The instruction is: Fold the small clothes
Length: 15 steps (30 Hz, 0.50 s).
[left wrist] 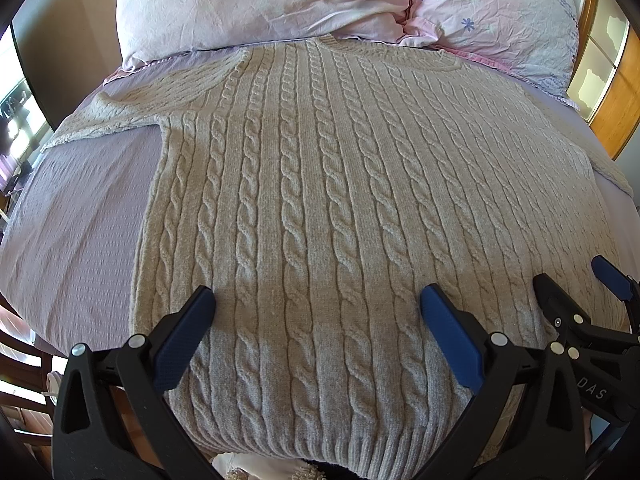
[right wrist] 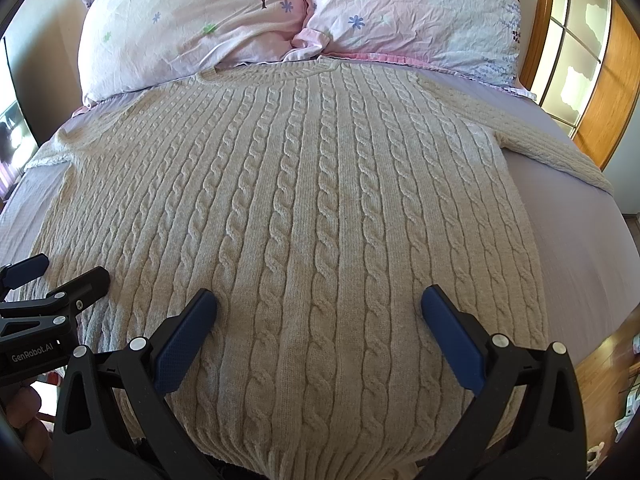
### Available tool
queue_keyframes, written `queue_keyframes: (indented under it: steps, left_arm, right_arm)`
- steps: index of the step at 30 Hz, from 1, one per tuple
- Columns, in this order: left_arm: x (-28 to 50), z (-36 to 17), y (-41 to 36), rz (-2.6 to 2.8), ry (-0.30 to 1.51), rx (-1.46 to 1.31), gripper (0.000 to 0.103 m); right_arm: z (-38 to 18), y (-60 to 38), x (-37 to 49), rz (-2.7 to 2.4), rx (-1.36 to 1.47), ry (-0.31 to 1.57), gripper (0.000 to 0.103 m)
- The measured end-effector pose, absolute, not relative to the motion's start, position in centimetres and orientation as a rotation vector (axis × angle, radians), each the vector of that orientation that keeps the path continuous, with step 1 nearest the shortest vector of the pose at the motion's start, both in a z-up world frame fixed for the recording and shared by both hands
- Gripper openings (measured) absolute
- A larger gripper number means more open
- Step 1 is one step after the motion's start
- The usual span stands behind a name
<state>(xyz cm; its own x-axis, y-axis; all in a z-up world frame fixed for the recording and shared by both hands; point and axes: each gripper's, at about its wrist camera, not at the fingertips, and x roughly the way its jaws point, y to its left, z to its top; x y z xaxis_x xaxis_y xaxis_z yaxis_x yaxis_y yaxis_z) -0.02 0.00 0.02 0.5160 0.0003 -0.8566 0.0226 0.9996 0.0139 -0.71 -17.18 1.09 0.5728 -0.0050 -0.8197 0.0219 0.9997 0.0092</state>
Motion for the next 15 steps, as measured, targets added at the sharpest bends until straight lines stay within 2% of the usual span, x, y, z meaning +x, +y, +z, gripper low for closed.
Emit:
queue_keyframes:
  steps: [6, 10, 12, 15]
  left_arm:
    - [0.0, 0.0, 0.0, -0.013, 1.029, 0.026, 0.101]
    - [-0.7, -0.1, 0.0, -0.021, 0.982, 0.030, 0.101]
    - [-0.9, -0.3, -0.2, -0.022, 0.953, 0.044, 0.101]
    - [-1.1, -0.1, 0.3, -0.046, 0.956, 0.034, 0.101]
  right_arm:
    - [0.9, -16.9, -0.4, -0.001, 0.009, 0.948, 0.102]
    - [0.7, -18.1, -0.7, 0.137, -0.033, 0.870, 0.102]
    - [1.8, -21.0, -0.1, 0.106, 0.001, 0.854, 0.102]
    - [5.2, -29.0, 0.6, -0.050, 0.154, 0.704, 0.102]
